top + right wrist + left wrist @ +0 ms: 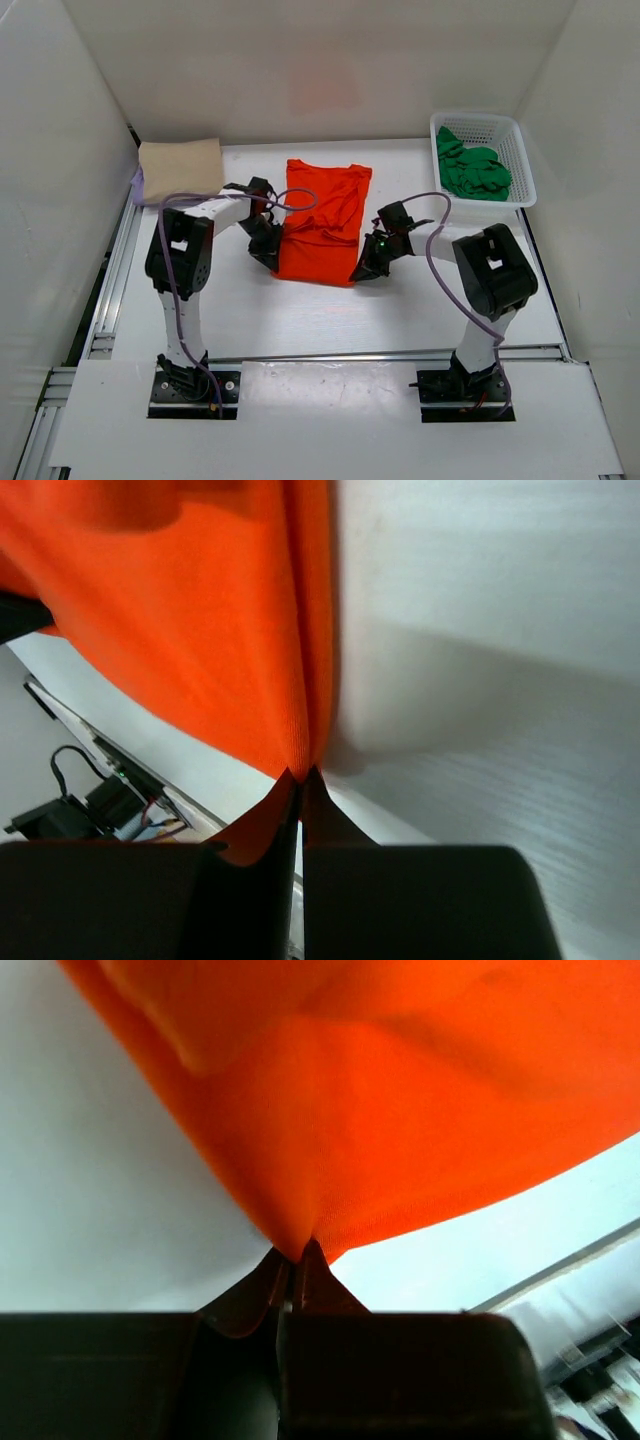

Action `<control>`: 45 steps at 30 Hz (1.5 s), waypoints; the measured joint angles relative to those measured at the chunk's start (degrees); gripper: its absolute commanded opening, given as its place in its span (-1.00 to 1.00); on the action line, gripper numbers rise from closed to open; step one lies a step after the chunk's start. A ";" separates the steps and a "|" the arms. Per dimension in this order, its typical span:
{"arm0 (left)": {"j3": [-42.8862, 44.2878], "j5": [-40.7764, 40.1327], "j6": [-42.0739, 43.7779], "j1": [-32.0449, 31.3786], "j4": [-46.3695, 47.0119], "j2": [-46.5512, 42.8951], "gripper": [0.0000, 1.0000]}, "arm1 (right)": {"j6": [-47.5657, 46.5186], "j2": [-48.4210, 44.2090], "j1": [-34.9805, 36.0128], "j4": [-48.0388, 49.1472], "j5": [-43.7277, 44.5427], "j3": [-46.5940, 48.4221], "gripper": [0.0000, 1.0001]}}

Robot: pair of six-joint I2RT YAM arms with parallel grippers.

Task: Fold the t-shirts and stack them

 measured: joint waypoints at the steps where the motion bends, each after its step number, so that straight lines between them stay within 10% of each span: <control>1: -1.05 -0.61 -0.02 -0.24 0.15 -1.22 -0.80 | -0.66 -0.96 0.02 -0.22 0.17 -0.46 -1.00; 5: -7.19 -3.17 -0.11 -4.26 -1.88 -8.57 -0.54 | -3.63 -7.48 0.92 -4.44 0.94 -2.62 -1.00; 14: -17.86 -11.54 0.28 -17.94 -10.78 -16.46 1.00 | -8.17 -18.32 4.63 -9.84 1.99 -14.97 -1.00; 24: -14.75 -38.82 0.50 -34.82 9.07 -27.10 1.00 | -8.09 -19.71 5.11 -9.75 0.92 -19.39 -1.00; 45: -9.38 -36.98 0.48 -37.70 18.78 -11.19 1.00 | -6.80 -21.20 4.33 -6.84 -0.20 -22.71 -1.00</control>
